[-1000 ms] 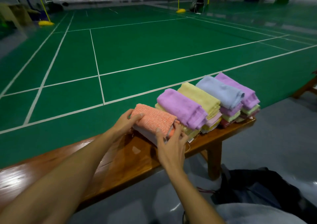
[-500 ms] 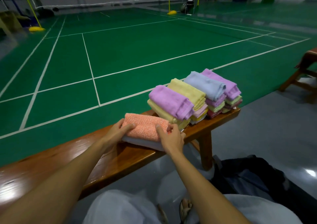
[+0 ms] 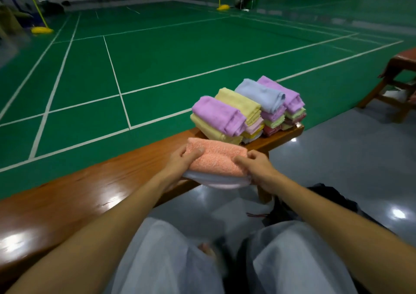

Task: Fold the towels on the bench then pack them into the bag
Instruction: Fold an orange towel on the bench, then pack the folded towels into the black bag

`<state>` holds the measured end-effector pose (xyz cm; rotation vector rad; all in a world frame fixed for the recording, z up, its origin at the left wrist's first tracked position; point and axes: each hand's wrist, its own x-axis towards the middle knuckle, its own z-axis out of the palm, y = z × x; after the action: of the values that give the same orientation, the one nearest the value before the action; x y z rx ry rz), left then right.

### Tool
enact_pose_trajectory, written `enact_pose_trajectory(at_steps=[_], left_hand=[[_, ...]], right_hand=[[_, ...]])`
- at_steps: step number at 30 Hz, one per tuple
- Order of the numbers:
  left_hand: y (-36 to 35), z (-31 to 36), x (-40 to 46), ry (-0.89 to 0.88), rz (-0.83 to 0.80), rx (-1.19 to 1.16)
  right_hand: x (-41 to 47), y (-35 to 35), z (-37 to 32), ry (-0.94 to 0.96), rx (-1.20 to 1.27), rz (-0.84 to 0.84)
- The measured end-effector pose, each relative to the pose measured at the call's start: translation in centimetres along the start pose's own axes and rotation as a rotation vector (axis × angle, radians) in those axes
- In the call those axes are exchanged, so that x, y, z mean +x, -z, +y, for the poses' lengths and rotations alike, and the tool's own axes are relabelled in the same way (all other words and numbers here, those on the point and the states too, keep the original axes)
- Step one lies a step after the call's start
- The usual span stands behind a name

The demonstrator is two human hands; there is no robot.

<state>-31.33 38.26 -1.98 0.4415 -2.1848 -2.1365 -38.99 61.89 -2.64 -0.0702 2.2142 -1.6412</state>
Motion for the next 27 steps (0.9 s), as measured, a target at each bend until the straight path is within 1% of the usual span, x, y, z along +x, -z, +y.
enact_pose_trajectory(at_steps=[2, 5, 9, 13, 18, 20, 22, 24, 27], left_hand=[[-3.3, 0.0, -0.2, -0.022, -0.031, 0.054], [-9.4, -1.7, 0.4, -0.001, -0.115, 0.089], [-19.3, -7.0, 2.5, 0.067, -0.242, 0.16], [-29.1, -13.2, 5.9, 0.127, -0.281, 0.195], [-38.2, -21.3, 10.4, 0.213, -0.38, 0.255], [-40.9, -24.8, 11.8, 0.232, -0.415, 0.302], [-43.1, -28.4, 12.8, 0.266, -0.458, 0.34], [-45.0, -31.8, 13.2, 0.331, -0.499, 0.331], [-47.7, -36.3, 13.3, 0.376, -0.515, 0.315]], right_hand=[[-0.6, 3.4, 1.7, 0.012, 0.0, 0.034], [-1.2, 8.7, 5.9, -0.015, 0.016, 0.079], [-1.4, 16.4, 14.0, -0.098, 0.033, 0.178], [-0.3, 22.7, 22.9, -0.19, 0.073, 0.282], [1.4, 27.0, 33.6, -0.338, 0.193, 0.403], [2.1, 28.0, 37.9, -0.385, 0.205, 0.428], [2.8, 28.9, 42.1, -0.423, 0.194, 0.445], [3.5, 29.9, 46.0, -0.46, 0.191, 0.457], [4.7, 31.8, 49.8, -0.511, 0.138, 0.425]])
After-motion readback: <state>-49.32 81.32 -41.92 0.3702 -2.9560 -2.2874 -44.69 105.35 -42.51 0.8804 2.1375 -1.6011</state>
